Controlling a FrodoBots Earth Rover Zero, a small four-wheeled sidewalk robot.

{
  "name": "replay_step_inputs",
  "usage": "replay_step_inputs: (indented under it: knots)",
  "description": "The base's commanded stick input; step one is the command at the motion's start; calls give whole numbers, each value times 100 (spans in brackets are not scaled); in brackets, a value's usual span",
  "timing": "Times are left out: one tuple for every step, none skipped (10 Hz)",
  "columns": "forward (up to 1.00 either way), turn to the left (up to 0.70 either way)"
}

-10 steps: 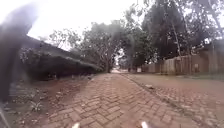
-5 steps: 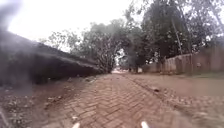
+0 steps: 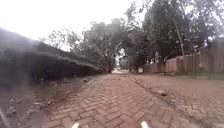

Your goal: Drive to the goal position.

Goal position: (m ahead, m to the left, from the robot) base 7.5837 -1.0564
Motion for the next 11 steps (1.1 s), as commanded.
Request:
replay_step_inputs:
  knots:
    - [70,0]
    - [70,0]
    - [70,0]
    - [70,0]
    - [70,0]
    - [70,6]
    - [70,9]
    - [70,13]
    - [70,-35]
    - [70,-35]
    - [70,-28]
